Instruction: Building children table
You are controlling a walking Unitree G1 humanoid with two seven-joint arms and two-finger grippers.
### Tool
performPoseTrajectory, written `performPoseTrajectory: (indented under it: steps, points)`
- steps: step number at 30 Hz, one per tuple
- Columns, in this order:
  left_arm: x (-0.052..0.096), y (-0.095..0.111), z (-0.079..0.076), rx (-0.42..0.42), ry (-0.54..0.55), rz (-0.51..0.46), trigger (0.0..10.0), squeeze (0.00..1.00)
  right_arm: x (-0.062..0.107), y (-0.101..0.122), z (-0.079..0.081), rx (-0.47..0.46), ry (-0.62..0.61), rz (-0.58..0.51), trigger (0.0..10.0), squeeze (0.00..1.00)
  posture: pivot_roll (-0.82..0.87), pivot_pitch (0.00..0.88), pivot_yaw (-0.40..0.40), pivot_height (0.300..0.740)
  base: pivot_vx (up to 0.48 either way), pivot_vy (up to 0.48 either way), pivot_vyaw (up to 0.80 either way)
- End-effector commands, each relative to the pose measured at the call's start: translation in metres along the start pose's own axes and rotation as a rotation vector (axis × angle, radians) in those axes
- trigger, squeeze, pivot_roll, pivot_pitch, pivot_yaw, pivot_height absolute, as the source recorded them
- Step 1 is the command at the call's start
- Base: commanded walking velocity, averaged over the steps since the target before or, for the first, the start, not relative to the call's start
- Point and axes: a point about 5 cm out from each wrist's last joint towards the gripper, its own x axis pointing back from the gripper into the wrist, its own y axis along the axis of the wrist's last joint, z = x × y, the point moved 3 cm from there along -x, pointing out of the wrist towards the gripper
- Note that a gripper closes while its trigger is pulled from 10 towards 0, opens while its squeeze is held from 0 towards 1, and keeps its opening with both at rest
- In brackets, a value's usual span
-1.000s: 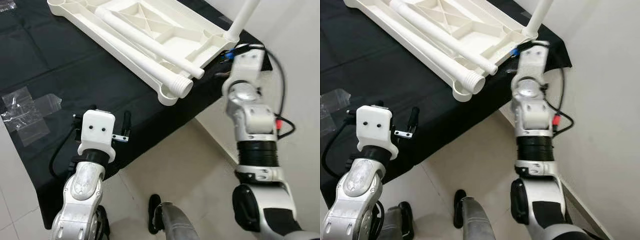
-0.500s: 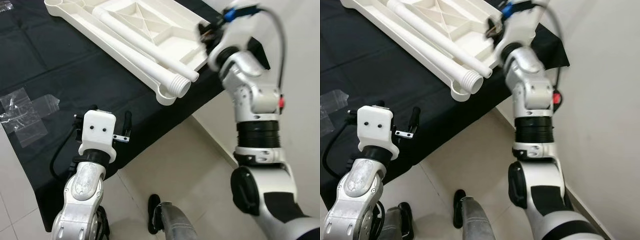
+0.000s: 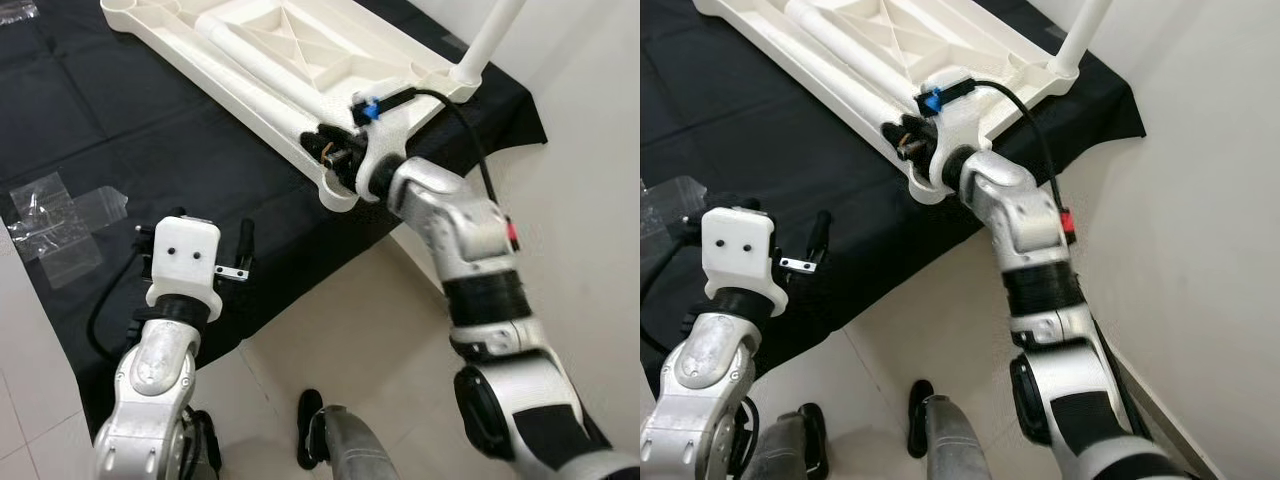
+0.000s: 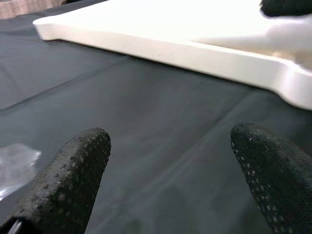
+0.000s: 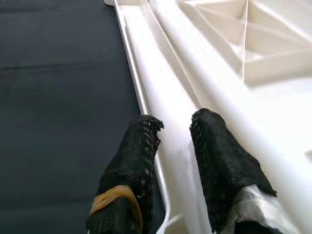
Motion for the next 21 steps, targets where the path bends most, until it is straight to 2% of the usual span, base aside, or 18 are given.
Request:
performPoseTrajectory:
  steps: [1,2,3,4,6,8,9,10,13,15,18,21]
  points:
    - [0.000,-0.003,0.000,-0.002,-0.012,0.010,10.0,0.00,-0.007,-0.001,0.003,0.011,0.003,0.000,10.0,0.00,-0.02,0.288,-0.173,0.740,0.000,0.000,0.00]
    - [0.000,-0.003,0.002,-0.007,-0.008,0.009,10.0,0.00,-0.013,0.006,0.009,0.005,0.027,-0.029,10.0,0.00,-0.02,0.292,-0.179,0.740,0.000,0.000,0.00]
    - [-0.001,-0.003,0.003,-0.009,-0.006,0.009,10.0,0.00,-0.017,0.011,0.013,0.001,0.044,-0.050,10.0,1.00,-0.02,0.292,-0.179,0.740,0.000,0.000,0.00]
    - [-0.001,-0.003,0.003,-0.009,-0.006,0.009,10.0,0.00,-0.017,0.011,0.013,0.001,0.044,-0.050,10.0,1.00,-0.02,0.292,-0.179,0.740,0.000,0.000,0.00]
    - [0.000,-0.002,0.003,-0.015,-0.001,0.008,10.0,0.00,-0.031,0.027,0.030,0.033,0.088,-0.092,10.0,1.00,-0.01,0.300,-0.190,0.740,0.000,0.000,0.00]
    - [0.001,-0.001,0.003,-0.017,0.001,0.006,10.0,0.00,-0.036,0.033,0.038,0.050,0.104,-0.102,10.0,1.00,-0.01,0.303,-0.193,0.740,0.000,0.000,0.00]
    - [0.003,-0.002,0.003,-0.016,0.003,0.013,10.0,0.00,-0.038,0.036,0.044,0.098,0.120,-0.097,10.0,0.00,-0.01,0.307,-0.197,0.740,0.000,0.000,0.00]
    - [0.003,-0.002,0.003,-0.016,0.003,0.013,10.0,0.00,-0.038,0.036,0.044,0.098,0.120,-0.097,10.0,0.00,-0.01,0.307,-0.197,0.740,0.000,0.000,0.00]
    - [0.008,-0.006,0.000,-0.004,-0.001,0.033,10.0,0.00,-0.044,0.032,0.056,0.245,0.178,-0.029,10.0,0.00,-0.02,0.309,-0.199,0.740,0.000,0.000,0.00]
    - [0.009,-0.008,-0.003,0.005,-0.013,0.042,10.0,0.00,-0.046,0.029,0.053,0.326,0.184,0.024,10.0,0.00,-0.03,0.303,-0.196,0.740,0.000,0.000,0.00]
    - [0.008,-0.009,-0.005,0.010,-0.019,0.045,10.0,0.00,-0.047,0.028,0.050,0.351,0.178,0.038,10.0,0.00,-0.03,0.301,-0.195,0.740,0.000,0.000,0.00]
    - [0.007,-0.010,-0.012,0.026,-0.040,0.044,10.0,0.00,-0.047,0.032,0.026,0.466,0.091,0.109,10.0,0.00,-0.03,0.289,-0.193,0.740,0.000,0.000,0.00]
